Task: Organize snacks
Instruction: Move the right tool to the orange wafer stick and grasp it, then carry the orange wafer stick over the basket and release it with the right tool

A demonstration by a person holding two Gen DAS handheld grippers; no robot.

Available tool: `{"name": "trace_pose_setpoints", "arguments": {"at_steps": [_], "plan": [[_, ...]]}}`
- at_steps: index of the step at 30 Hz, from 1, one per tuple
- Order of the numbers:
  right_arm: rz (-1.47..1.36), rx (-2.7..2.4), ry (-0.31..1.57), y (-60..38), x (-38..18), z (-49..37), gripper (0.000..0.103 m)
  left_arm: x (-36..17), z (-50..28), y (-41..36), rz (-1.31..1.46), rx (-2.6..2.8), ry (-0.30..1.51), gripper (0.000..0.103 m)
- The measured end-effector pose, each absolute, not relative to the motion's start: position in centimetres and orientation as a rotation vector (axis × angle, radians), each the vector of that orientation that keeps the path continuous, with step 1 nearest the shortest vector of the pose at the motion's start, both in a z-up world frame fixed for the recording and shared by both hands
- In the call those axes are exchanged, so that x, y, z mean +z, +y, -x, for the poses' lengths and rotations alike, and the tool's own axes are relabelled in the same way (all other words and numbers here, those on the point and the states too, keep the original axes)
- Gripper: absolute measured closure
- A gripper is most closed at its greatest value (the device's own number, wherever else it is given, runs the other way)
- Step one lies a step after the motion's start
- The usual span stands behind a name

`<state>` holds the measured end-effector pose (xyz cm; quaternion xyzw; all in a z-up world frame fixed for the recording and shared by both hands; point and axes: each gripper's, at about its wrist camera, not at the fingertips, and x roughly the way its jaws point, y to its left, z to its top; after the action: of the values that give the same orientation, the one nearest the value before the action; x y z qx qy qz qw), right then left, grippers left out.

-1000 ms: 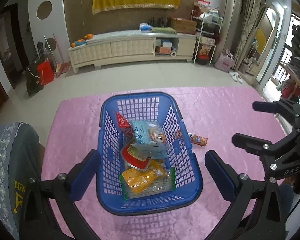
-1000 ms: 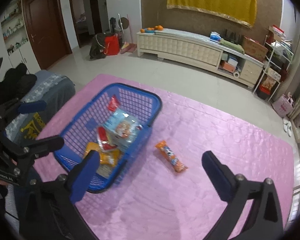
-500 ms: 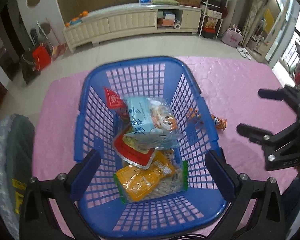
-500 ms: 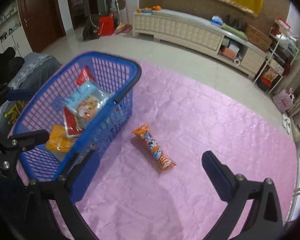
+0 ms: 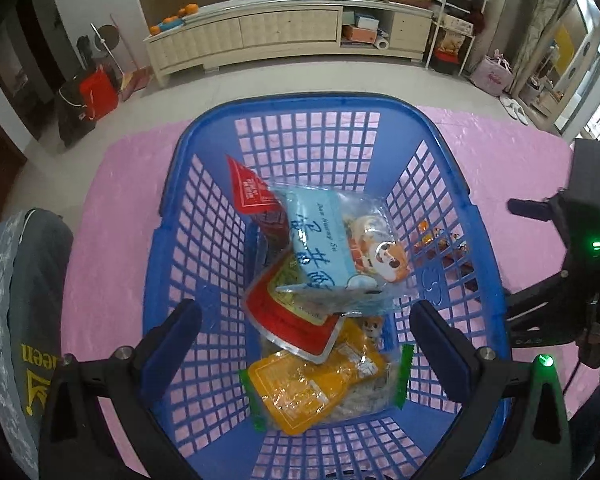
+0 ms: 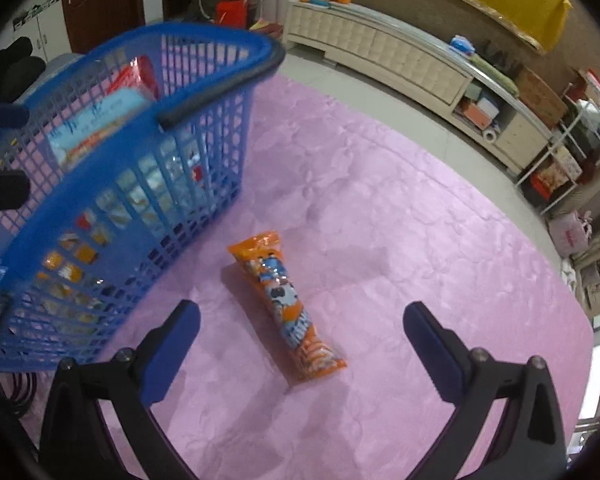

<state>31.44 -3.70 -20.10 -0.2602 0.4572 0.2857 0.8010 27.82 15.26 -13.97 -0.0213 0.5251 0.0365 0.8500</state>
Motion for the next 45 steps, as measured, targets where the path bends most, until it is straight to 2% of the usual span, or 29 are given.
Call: {"name": "trace_pose_setpoints", "arguments": {"at_steps": [2, 4, 5, 9, 11, 12, 13, 22, 34, 40, 45], "plan": [[0.563, 0.631, 0.994, -3.5, -20.9, -31.8, 0.012, -14.2, -28.1, 15.3, 0.046, 0.081, 1.109, 0.000], [0.563, 0.643, 1.016, -3.3, -21.7, -32.1, 0.048, -14.3, -28.3, 15.4, 0.059, 0.085, 1.109, 0.000], [0.558, 0.650, 1.048, -3.2, -22.3, -32.5, 0.052, -14.1, -28.5, 15.4, 0.068, 0.079, 1.108, 0.000], [0.542, 0.657, 1.076, -3.6, -23.5, -33.0, 0.055, -14.1, -28.8, 15.5, 0.069, 0.066, 1.105, 0.000], [0.500, 0.675, 1.100, -4.0, -23.4, -33.2, 0.074, -14.3, -28.6, 15.5, 0.072, 0.065, 1.105, 0.000], [0.489, 0.673, 1.100, -4.2, -23.2, -33.1, 0.081, -14.3, -28.5, 15.7, 0.075, 0.064, 1.106, 0.000], [0.487, 0.668, 1.092, -4.3, -22.9, -33.0, 0.083, -14.2, -28.4, 15.8, 0.079, 0.065, 1.105, 0.000], [0.421, 0.663, 1.042, -5.0, -16.9, -30.1, 0.084, -11.4, -24.9, 16.4, 0.091, 0.055, 1.056, 0.000], [0.423, 0.747, 0.874, -2.7, -6.3, -22.5, 0.084, -6.0, -19.1, 16.2, 0.072, 0.043, 0.951, 0.000], [0.451, 0.774, 0.846, -0.8, -5.2, -21.4, 0.084, -5.1, -17.5, 17.6, 0.081, 0.039, 0.919, 0.000], [0.397, 0.794, 0.894, 0.9, -5.6, -21.2, 0.084, -5.6, -17.0, 19.2, 0.087, 0.059, 0.923, 0.000]]}}
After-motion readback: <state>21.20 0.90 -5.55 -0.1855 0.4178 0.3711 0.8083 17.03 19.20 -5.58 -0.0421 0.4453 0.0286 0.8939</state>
